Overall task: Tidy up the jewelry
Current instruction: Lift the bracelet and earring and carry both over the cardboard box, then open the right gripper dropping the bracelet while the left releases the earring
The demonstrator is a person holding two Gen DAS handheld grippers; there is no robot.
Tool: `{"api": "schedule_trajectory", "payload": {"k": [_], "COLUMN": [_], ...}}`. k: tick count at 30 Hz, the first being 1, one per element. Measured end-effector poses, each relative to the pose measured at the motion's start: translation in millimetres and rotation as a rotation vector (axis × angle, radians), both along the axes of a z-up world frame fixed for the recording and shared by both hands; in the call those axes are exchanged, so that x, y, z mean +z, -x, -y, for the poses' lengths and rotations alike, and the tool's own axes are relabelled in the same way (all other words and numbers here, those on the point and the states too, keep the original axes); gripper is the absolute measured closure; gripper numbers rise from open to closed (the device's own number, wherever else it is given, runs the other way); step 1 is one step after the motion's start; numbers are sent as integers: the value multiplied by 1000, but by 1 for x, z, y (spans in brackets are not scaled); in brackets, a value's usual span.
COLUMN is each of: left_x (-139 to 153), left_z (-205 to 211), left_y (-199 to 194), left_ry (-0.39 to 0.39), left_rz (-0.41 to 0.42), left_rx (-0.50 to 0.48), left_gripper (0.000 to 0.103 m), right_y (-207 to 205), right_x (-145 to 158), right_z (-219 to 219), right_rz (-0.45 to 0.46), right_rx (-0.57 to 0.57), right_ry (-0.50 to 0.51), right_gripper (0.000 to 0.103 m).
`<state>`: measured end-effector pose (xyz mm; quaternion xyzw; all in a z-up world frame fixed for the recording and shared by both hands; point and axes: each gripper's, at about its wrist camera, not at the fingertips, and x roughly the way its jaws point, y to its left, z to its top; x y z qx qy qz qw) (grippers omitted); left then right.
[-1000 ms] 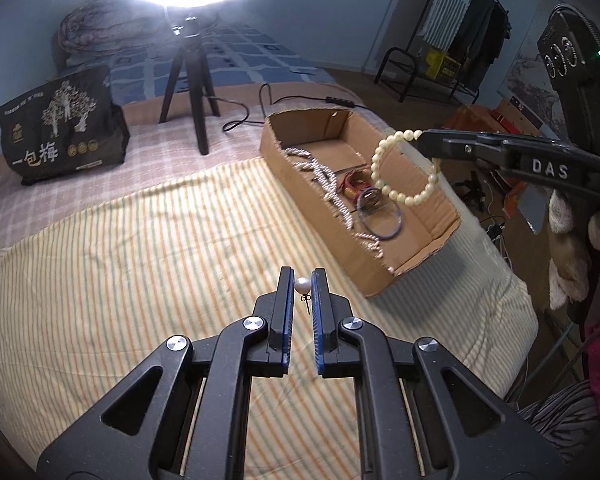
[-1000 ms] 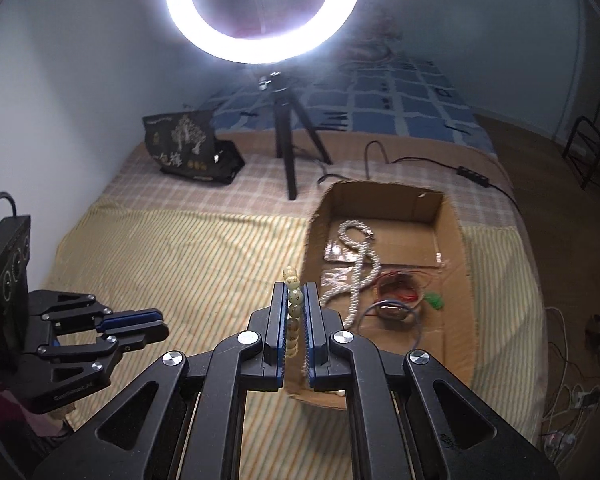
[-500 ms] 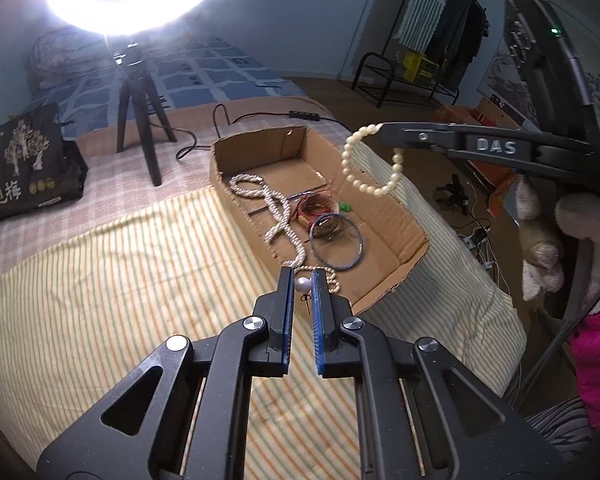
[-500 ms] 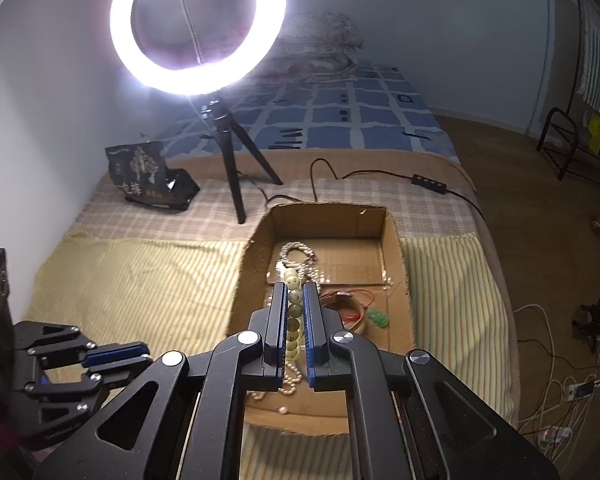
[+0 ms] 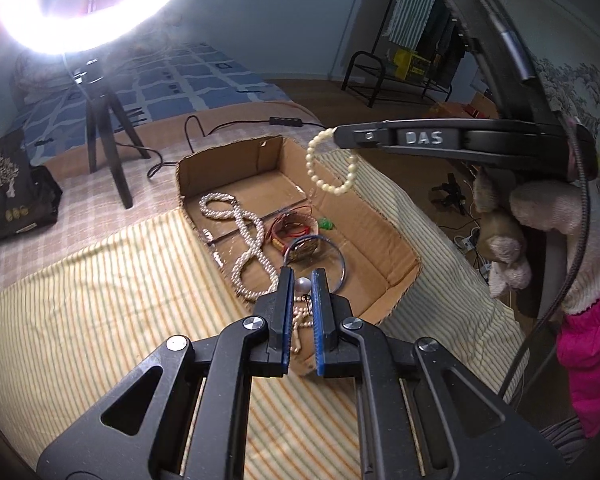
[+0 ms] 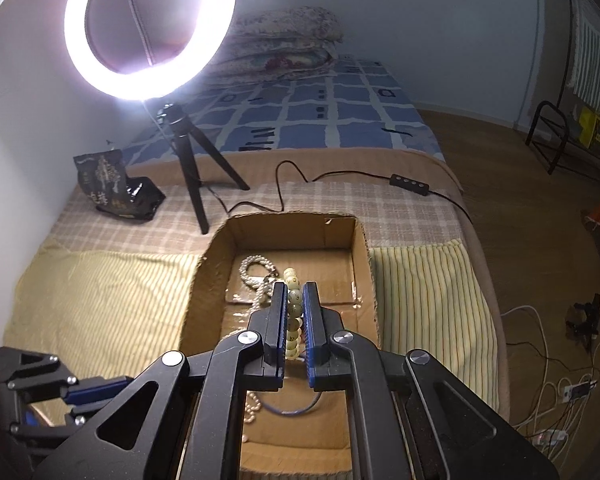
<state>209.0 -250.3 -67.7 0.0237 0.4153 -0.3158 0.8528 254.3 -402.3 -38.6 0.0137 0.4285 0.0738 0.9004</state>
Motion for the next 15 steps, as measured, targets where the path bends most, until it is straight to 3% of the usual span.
{"api": "schedule_trajectory", "payload": {"k": [15], "left_x": [-9], "left_z": [20], "left_y": [-11], "left_ry": [-13], "left_rz": [8], "left_rx": [-9], "left_gripper": [97], "right_y": [-25], "right_x": [-21], "right_z": [15], "right_rz": [-25], "right_rx": [-7], "right_ry": [-1], "right_gripper": [97]}}
